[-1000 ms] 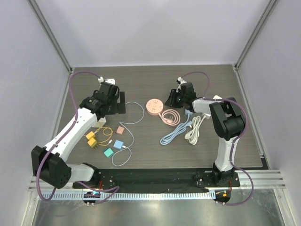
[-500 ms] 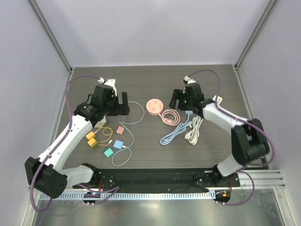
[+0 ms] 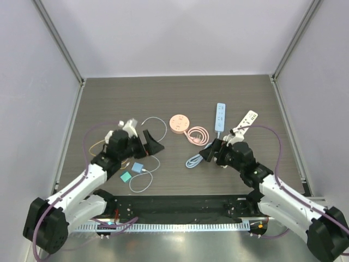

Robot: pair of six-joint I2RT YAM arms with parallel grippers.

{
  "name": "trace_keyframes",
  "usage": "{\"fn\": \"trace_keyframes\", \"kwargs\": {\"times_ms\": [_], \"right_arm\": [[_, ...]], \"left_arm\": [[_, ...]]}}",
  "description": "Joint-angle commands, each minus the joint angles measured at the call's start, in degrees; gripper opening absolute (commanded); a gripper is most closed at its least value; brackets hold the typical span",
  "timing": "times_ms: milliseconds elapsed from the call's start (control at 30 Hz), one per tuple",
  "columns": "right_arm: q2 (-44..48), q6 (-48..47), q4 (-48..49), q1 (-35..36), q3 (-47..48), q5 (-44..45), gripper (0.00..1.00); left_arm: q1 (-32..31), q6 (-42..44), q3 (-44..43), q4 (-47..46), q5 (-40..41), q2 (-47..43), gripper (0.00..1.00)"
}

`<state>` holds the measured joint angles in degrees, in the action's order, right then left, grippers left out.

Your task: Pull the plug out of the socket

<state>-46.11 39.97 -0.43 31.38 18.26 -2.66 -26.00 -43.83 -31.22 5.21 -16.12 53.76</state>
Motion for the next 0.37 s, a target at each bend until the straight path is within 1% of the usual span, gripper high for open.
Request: {"fn": "trace_keyframes", "kwargs": {"times_ms": [0,33,67,100,167,200,233,267,300,333], "right_arm": [[5.8,7.2,6.5,0.5,-5.7,1.0,1.0],[6.6,8.1,6.8,0.4,-6.9,1.4,1.0],[7.8,8.9,7.1,0.5,-8.1,1.9,1.0],[8.0,10.6,8.6,0.4,-10.7,2.2,1.0],[8.4,12.1,11.8,0.5,-13.5,1.3,1.0],[8.5,12.8,14.8,0.5,-15.3,0.6,1.0],[8.5,15.0,20.9,0.5,-18.1,-0.7,1.0],[8.4,15.9,23.7,0.5,-21.0,-1.3,1.0],[8.5,16.6,29.1,0.4,-23.6,-3.0,0.99],[8.7,18.4,31.9,0.6,-24.9,-4.5,1.0]], "left_arm": [[-3.5,-13.6,8.7,-20.4,-5.8,-2.0,1.0],[-4.8,-14.3,10.3,-22.9,-4.9,-2.5,1.0],[-6.2,-15.0,12.1,-23.5,-2.3,-3.7,1.0],[-9.4,-14.9,12.9,-23.9,-1.0,-4.4,1.0],[-13.5,-14.8,15.1,-24.7,2.5,-5.8,1.0],[-14.7,-15.4,16.2,-25.6,3.4,-7.4,1.0],[-15.5,-15.8,17.3,-28.5,3.8,-8.5,1.0],[-16.4,-16.4,20.4,-30.3,3.7,-9.5,1.0],[-16.7,-18.5,22.1,-32.4,3.1,-12.4,1.0],[-16.7,-19.6,24.2,-37.9,2.5,-13.9,1.0]]}}
